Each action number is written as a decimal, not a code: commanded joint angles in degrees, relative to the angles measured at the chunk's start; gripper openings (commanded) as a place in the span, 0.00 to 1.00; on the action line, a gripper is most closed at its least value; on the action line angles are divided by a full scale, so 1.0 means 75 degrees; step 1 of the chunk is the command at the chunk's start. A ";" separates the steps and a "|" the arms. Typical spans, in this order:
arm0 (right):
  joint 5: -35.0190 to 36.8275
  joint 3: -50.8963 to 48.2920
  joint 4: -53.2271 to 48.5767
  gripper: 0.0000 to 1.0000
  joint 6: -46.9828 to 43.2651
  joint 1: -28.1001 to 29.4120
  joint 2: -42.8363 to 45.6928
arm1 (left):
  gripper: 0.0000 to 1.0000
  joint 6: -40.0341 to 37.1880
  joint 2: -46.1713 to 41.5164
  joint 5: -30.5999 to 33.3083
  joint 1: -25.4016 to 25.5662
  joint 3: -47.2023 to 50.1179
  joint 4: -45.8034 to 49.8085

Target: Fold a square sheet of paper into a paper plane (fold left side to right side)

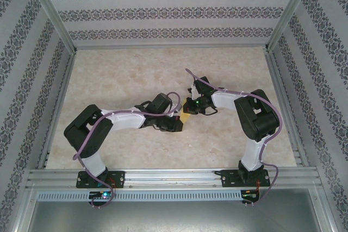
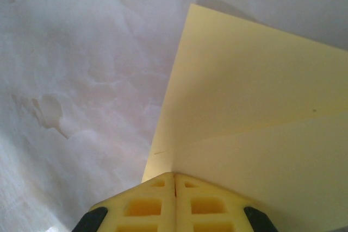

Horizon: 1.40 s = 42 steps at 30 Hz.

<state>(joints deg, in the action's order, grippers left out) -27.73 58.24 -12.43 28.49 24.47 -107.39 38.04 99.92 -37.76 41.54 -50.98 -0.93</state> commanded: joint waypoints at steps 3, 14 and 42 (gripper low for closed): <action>0.0978 -0.0441 -0.0848 0.00 -0.0060 -0.0122 -0.0594 | 0.05 0.0158 0.0552 -0.0437 0.0028 -0.0241 -0.0733; 0.1187 -0.0469 -0.1002 0.00 -0.0165 -0.0112 -0.0584 | 0.05 -0.0070 0.0801 0.0193 -0.0018 -0.0271 -0.0487; 0.1516 -0.0391 -0.1306 0.00 -0.0383 -0.0134 -0.0646 | 0.05 0.0255 0.0868 -0.0146 -0.0207 0.0405 -0.0720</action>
<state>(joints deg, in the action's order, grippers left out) -27.35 58.28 -12.73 26.98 24.49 -107.42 39.35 105.84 -37.54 40.73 -49.69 -6.70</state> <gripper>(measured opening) 0.042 0.057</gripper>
